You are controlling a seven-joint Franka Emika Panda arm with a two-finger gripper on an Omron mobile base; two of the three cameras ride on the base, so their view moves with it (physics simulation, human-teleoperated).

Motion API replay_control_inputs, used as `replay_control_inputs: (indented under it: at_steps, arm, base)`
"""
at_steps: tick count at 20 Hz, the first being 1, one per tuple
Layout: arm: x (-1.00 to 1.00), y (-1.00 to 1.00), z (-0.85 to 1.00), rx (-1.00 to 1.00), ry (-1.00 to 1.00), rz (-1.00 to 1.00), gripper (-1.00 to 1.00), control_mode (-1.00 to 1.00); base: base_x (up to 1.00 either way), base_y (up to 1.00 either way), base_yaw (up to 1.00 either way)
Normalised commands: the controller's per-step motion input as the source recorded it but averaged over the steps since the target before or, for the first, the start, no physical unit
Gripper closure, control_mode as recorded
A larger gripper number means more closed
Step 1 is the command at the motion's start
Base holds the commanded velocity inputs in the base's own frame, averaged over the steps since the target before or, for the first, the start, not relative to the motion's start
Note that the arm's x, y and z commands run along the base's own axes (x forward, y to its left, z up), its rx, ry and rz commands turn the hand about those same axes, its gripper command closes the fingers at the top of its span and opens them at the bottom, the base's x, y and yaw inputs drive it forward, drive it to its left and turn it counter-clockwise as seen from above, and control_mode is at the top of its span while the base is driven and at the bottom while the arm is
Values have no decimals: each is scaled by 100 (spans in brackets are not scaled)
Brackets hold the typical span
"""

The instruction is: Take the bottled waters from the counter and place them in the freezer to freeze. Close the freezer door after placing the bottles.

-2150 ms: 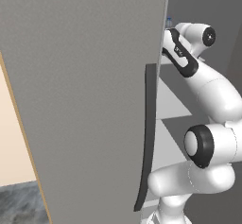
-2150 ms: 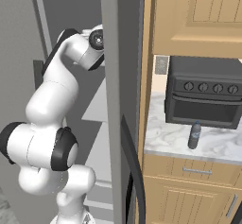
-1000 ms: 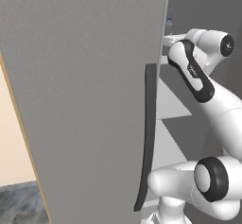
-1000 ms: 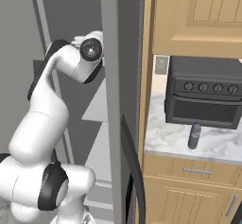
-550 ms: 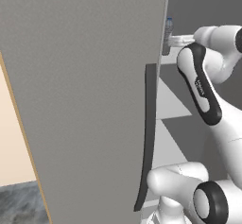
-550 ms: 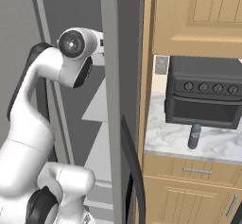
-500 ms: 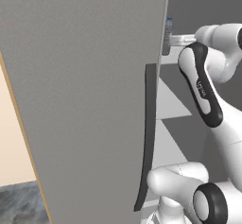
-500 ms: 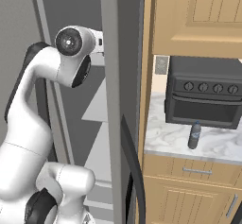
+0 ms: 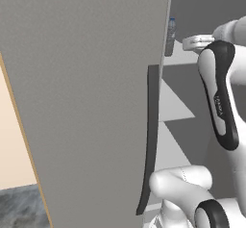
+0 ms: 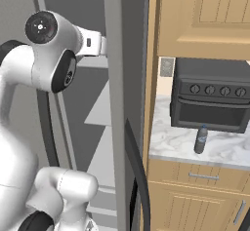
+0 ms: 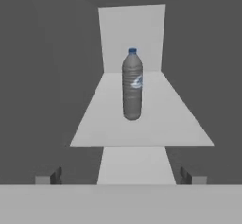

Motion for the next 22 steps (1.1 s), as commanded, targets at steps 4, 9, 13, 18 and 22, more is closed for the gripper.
replay_control_inputs:
  at_steps: [4, 9, 13, 18, 22]
  arm:
    - [-58, 0, -47, 0, 2, -8, -100, -100]
    - [-30, 25, -68, 0, 5, -16, -100, -100]
    - [-9, 11, -45, 0, 18, -13, -100, -100]
    - [-10, 2, -44, 0, 13, -6, -100, -100]
    - [-35, 0, -35, 0, 6, 1, -100, -100]
  base:
    - [0, 0, 0]
    - [0, 0, 0]
    - [0, 0, 0]
    - [0, 0, 0]
    - [0, 0, 0]
